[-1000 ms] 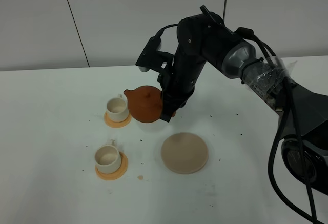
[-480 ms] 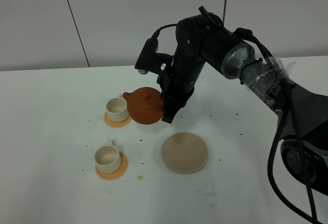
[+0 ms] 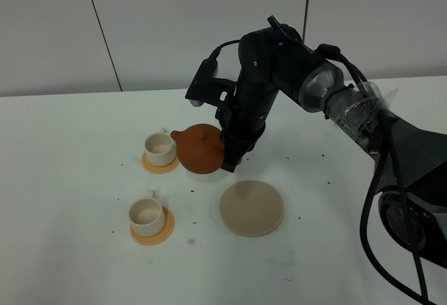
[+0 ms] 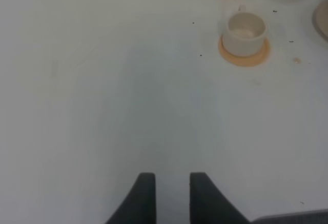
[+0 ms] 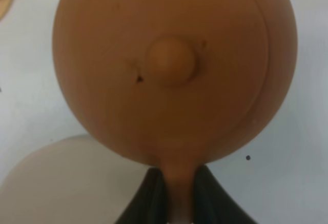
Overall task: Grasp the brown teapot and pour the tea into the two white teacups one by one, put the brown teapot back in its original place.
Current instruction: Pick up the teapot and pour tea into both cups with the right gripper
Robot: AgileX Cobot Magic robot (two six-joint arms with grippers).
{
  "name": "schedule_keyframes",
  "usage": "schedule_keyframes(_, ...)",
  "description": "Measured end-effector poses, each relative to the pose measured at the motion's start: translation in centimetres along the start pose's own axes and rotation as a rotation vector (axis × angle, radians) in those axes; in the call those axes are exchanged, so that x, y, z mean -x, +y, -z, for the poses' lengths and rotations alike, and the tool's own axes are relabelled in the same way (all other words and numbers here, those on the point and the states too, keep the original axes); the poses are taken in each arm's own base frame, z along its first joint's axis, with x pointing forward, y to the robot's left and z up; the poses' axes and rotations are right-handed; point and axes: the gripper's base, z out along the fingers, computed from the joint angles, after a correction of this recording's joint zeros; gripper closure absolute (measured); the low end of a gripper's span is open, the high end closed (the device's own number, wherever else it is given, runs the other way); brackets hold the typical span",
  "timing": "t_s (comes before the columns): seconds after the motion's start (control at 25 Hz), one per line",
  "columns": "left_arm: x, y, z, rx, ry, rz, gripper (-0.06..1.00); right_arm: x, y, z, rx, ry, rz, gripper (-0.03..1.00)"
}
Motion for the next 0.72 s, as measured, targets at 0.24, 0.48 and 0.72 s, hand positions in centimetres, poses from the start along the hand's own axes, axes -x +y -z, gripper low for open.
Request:
schedule_keyframes(0.24, 0.00, 0.00, 0.00, 0.000, 0.000, 0.000, 0.71, -0.02, 0.00, -0.05, 0.000, 0.001, 0.000, 0.87)
schedule_keyframes(0.48, 0.00, 0.00, 0.00, 0.000, 0.000, 0.000, 0.71, -0.12, 0.01, -0.47, 0.006, 0.006, -0.002, 0.87)
schedule_keyframes(0.72, 0.00, 0.00, 0.00, 0.000, 0.000, 0.000, 0.71, -0.10, 0.02, -0.47, 0.007, 0.004, -0.002, 0.87)
